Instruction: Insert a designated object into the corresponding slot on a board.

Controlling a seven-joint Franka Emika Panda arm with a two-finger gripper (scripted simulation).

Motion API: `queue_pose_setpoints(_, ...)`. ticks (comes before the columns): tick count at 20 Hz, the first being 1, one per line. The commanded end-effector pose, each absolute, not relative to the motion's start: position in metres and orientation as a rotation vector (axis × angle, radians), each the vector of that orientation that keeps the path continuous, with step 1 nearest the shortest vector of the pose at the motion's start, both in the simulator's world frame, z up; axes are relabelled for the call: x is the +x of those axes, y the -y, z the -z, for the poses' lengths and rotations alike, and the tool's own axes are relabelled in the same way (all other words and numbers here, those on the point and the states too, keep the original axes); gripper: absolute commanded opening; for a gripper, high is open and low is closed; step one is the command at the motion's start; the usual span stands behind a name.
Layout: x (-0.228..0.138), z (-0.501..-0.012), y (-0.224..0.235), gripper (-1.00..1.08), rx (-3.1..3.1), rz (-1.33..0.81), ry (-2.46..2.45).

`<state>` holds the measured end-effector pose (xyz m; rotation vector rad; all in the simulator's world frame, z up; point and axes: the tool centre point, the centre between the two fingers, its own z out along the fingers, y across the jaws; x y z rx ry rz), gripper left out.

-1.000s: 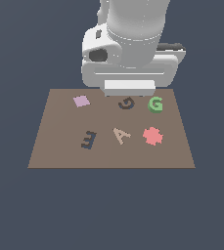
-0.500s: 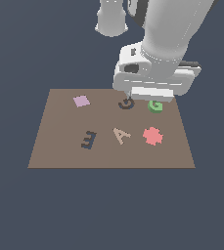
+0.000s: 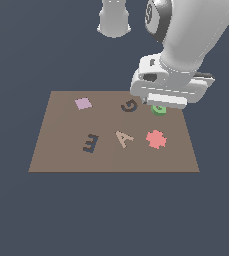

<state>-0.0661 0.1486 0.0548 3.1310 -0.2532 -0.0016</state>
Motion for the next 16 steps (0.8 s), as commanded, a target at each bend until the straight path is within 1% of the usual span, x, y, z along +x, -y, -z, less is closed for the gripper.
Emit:
queue_pose_setpoints(1,-0.066,-0.051,-0.153,1.0,3.13,0.0,0.267)
queue_pose_setpoints(7,-0.067,-0.049,-0.155,1.0,3.13,0.001,0.266)
queue_pose_setpoints(16,-0.066,-0.03,-0.155,1.0,3.13,0.0,0.271)
